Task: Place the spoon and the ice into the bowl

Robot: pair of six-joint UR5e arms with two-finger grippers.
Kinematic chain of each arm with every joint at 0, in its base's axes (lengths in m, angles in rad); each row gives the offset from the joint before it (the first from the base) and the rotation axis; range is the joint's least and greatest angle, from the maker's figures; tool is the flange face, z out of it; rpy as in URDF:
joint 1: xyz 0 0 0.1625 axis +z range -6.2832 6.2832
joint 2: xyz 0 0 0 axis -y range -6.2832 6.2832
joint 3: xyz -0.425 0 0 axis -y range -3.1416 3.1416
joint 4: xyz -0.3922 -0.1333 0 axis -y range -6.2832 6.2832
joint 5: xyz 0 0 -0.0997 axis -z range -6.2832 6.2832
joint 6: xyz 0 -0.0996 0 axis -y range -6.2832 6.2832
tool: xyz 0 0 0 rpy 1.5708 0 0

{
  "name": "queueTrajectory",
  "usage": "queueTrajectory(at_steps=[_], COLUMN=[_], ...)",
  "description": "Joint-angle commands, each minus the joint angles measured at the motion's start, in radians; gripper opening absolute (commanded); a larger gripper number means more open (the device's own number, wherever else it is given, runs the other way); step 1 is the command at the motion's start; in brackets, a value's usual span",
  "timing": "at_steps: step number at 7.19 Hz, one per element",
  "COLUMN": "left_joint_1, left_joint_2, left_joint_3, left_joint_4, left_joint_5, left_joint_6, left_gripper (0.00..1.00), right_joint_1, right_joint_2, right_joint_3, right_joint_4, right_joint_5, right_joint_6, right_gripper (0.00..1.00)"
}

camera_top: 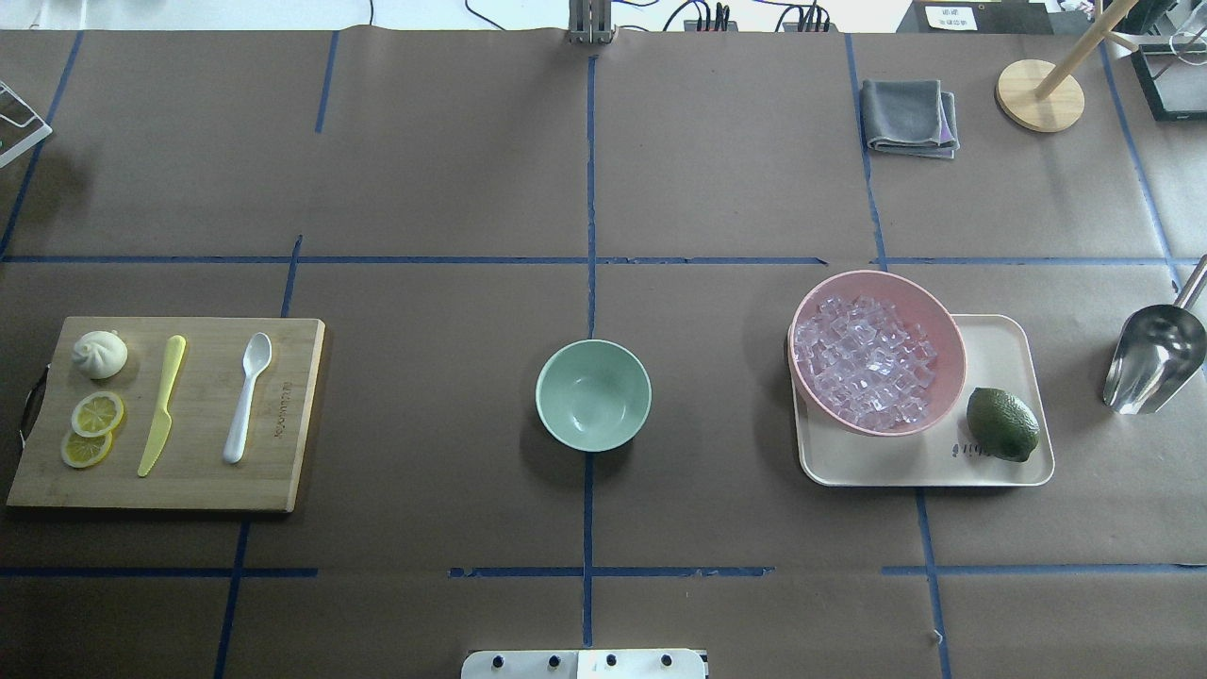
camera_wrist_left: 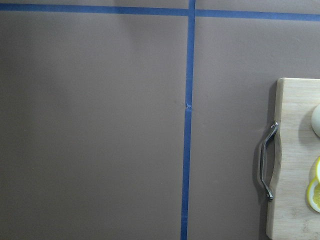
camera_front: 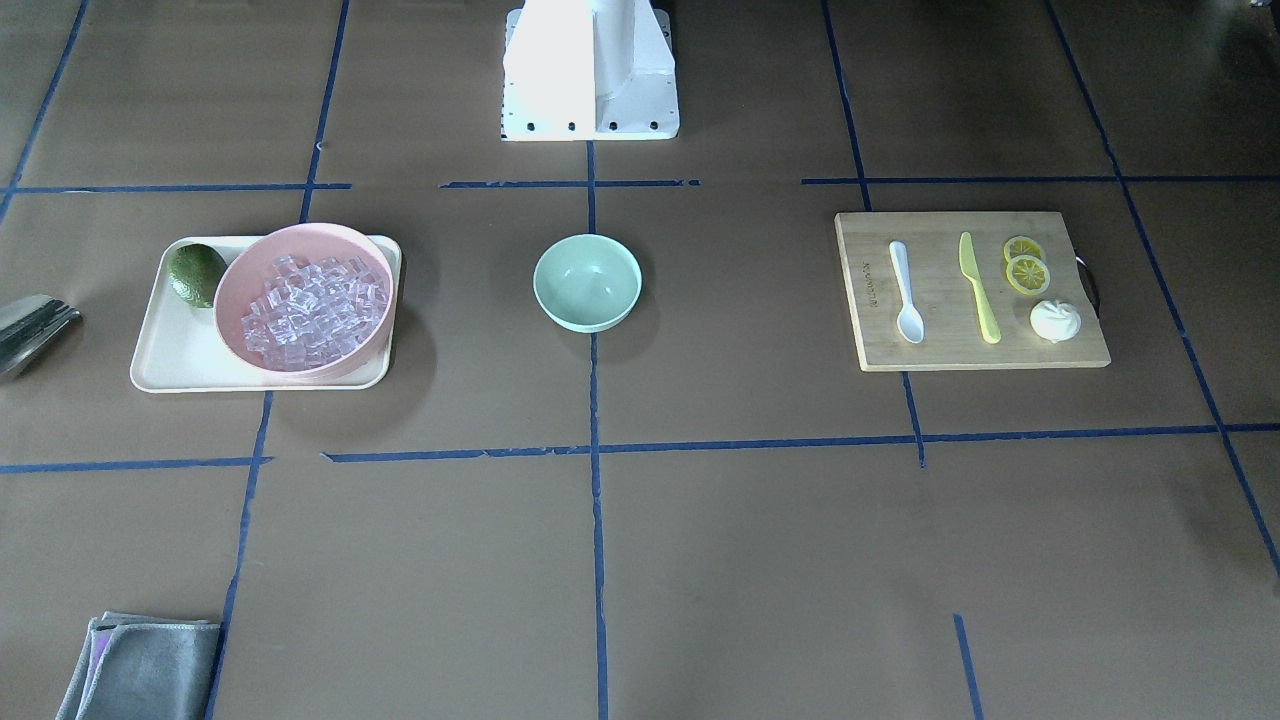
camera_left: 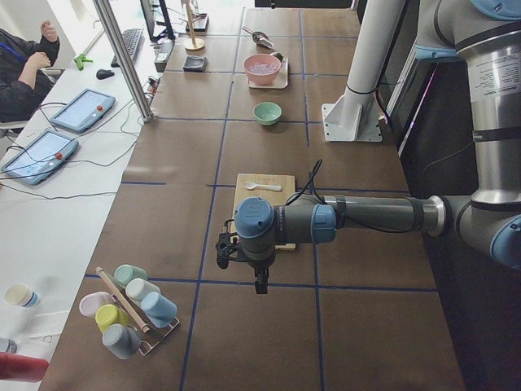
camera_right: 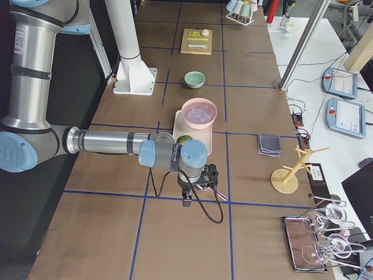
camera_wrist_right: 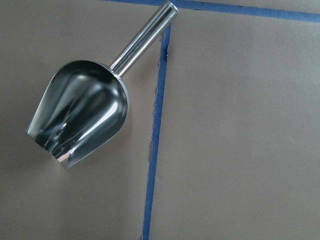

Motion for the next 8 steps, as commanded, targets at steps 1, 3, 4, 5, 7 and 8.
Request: queueTrajectory(at_steps=[1, 3, 4, 5, 7, 8], left_joint_1=[0.002, 0.003, 0.006, 0.012, 0.053, 0.055], left_joint_2=[0.0, -0.005, -0.006, -0.009, -0.081, -0.121], left_joint_3=[0.0, -0.002, -0.002, -0.017, 0.003, 0.014], left_joint_4=[-0.002, -0.003, -0.003, -0.003, 0.001, 0.002], left_joint_5=[-0.001, 0.001, 0.001, 0.001, -0.001, -0.007], left_joint_6=[0.0, 0.002, 0.002, 0.002, -0.026, -0.072], left_gripper=[1.0, 1.0, 1.0, 1.0, 1.0, 1.0], right_joint_1=[-0.002, -0.002, -0.002, -0.002, -0.002, -0.003], right_joint_2=[0.0, 0.002, 0.003, 0.002, 0.052, 0.063], right_joint_3=[0.002, 0.003, 0.005, 0.003, 0.023, 0.021], right_joint_4=[0.001, 0.001, 0.001, 0.001, 0.002, 0.002], right_joint_5=[0.0, 0.0, -0.001, -0.001, -0.001, -0.004], right_joint_6=[0.0, 0.0, 0.0, 0.005, 0.008, 0.009], right_gripper=[1.0, 1.0, 1.0, 1.0, 1.0, 1.0])
